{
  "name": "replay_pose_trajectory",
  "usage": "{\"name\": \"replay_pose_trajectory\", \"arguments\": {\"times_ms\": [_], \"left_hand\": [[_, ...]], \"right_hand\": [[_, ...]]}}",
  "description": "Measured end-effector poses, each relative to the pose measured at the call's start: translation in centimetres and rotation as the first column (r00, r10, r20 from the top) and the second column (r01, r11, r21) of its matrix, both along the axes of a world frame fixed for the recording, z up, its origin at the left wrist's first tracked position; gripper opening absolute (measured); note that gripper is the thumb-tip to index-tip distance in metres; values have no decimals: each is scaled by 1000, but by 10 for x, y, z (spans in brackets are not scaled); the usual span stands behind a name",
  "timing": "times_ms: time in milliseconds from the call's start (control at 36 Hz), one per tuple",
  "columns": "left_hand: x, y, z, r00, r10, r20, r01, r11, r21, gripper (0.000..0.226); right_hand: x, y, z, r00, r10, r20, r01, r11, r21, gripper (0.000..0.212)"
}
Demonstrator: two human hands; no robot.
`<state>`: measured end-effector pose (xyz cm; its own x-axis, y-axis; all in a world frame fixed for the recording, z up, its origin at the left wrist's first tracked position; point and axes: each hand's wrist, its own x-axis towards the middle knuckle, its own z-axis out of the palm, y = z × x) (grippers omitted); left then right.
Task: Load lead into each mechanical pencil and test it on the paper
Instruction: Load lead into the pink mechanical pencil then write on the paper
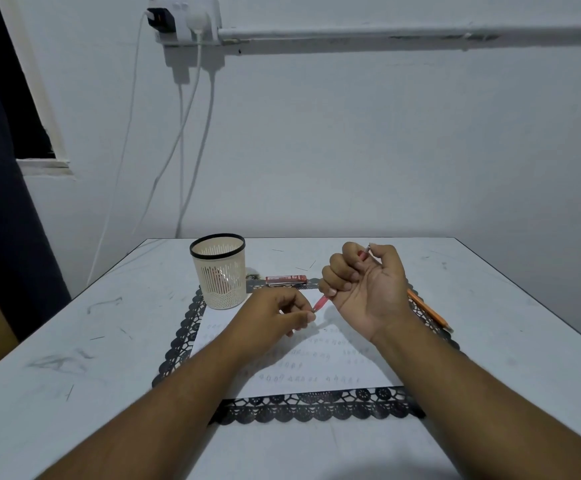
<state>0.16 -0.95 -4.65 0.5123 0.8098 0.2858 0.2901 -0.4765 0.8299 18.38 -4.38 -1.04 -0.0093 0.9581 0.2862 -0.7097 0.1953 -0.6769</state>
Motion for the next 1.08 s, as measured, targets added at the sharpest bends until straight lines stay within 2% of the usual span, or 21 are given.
{"name": "replay_pose_trajectory", "arguments": {"times_ms": [194,1083], "left_hand": [[2,-2,0,998,-8,64,10,999,-43,13],[1,-1,1,997,-33,66,36,998,-57,10]], "right_hand": [[3,-1,0,1000,9,-16,-9,1000,1,31],[5,0,-1,999,49,-8,-49,998,27,30]]}}
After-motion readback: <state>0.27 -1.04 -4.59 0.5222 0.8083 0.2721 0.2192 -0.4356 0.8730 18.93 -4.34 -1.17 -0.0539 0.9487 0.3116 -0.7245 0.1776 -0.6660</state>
